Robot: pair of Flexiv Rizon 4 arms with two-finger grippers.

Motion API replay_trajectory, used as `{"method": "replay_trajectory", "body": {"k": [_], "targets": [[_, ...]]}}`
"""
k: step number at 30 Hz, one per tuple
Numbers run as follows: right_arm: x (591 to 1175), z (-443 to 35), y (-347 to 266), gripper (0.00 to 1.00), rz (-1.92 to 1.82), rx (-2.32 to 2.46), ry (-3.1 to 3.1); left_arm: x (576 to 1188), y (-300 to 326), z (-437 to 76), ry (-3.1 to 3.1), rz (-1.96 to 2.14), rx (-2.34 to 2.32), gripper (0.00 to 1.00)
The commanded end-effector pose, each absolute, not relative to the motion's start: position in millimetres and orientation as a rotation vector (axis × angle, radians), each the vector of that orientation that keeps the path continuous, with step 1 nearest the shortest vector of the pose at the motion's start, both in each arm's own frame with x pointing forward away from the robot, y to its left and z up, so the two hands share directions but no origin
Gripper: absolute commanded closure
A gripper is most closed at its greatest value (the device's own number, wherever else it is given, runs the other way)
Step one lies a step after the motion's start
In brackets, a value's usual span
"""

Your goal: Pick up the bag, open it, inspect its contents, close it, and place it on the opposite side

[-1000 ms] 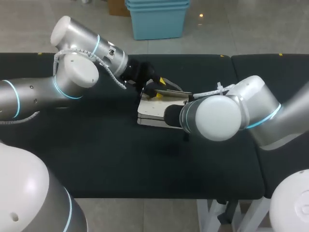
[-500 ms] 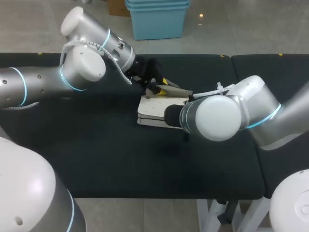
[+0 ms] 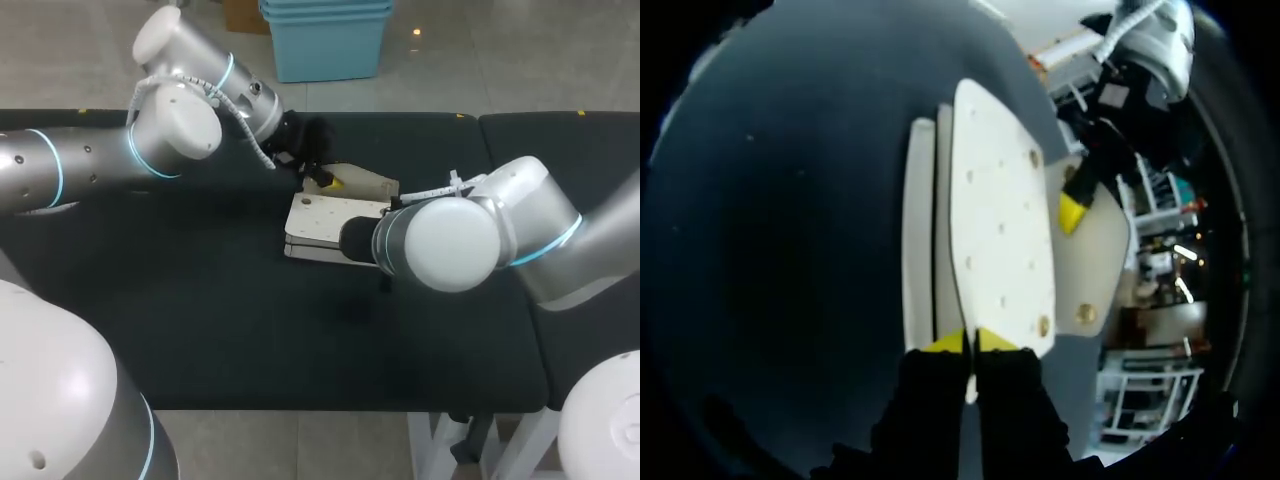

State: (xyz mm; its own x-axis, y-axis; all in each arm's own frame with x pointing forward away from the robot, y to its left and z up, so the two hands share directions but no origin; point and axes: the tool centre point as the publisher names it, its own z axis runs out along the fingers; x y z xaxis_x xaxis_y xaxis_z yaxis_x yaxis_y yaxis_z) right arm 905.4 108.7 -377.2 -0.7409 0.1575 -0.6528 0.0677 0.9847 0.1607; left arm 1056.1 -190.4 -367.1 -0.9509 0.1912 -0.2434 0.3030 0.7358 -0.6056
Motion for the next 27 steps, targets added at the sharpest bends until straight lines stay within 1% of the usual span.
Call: {"method": "replay_trajectory", "body": {"k": [1, 9, 10, 11, 12, 21, 27], "targets": [[904, -380, 108, 1.00, 0.167, 0.156, 2.399, 1061, -192, -368, 2.783, -1.010, 0.402, 1.00], [904, -378, 107, 1.00, 0.158, 0.169, 2.400, 1063, -192, -368, 2.827, -1.030, 0.390, 1.00], [904, -376, 107, 0.93, 0.156, 0.175, 2.405, 1063, -192, -368, 2.827, -1.030, 0.390, 1.00], [904, -374, 107, 0.38, 0.155, 0.180, 2.414, 1063, -192, -368, 2.827, -1.030, 0.390, 1.00], [903, -370, 106, 0.00, 0.152, 0.191, 2.426, 1063, -192, -368, 2.827, -1.030, 0.390, 1.00], [892, -313, 99, 0.00, 0.172, 0.210, 2.434, 1063, -192, -368, 2.827, -1.030, 0.390, 1.00], [896, -290, 103, 0.00, 0.167, 0.161, 2.436, 1063, -192, -368, 2.827, -1.030, 0.390, 1.00]]}}
